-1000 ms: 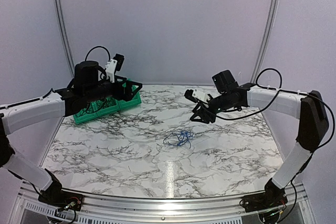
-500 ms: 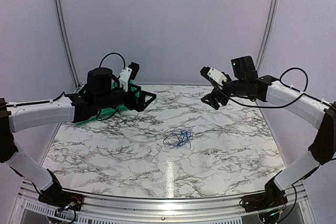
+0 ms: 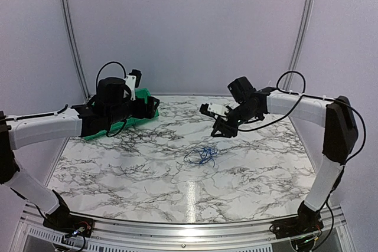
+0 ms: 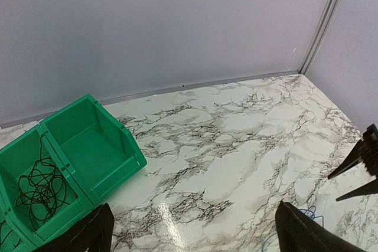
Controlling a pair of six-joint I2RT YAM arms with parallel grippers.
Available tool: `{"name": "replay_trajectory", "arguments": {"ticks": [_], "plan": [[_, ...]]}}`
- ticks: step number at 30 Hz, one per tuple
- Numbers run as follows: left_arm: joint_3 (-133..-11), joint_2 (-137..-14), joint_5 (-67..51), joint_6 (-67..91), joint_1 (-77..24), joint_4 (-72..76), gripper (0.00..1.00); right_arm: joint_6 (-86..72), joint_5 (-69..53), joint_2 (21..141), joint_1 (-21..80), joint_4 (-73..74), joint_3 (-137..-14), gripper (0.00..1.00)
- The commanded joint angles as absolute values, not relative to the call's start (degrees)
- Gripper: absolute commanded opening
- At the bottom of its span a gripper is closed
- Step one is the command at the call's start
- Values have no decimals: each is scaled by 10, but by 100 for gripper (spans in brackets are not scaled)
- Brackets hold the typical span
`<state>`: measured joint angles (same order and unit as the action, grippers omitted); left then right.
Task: Untangle the cables
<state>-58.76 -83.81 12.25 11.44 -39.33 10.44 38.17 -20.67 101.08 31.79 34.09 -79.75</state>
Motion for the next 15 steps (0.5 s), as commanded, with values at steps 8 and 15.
{"name": "replay_trajectory", "arguments": {"ticks": [8,15], "plan": [[-608,-871,-7,90,-388,82,71,384,-225,1055,340,387,-791,35],[-618,-892,-116,75,-396,77,56,420,-218,1030,340,381,-755,31]]}}
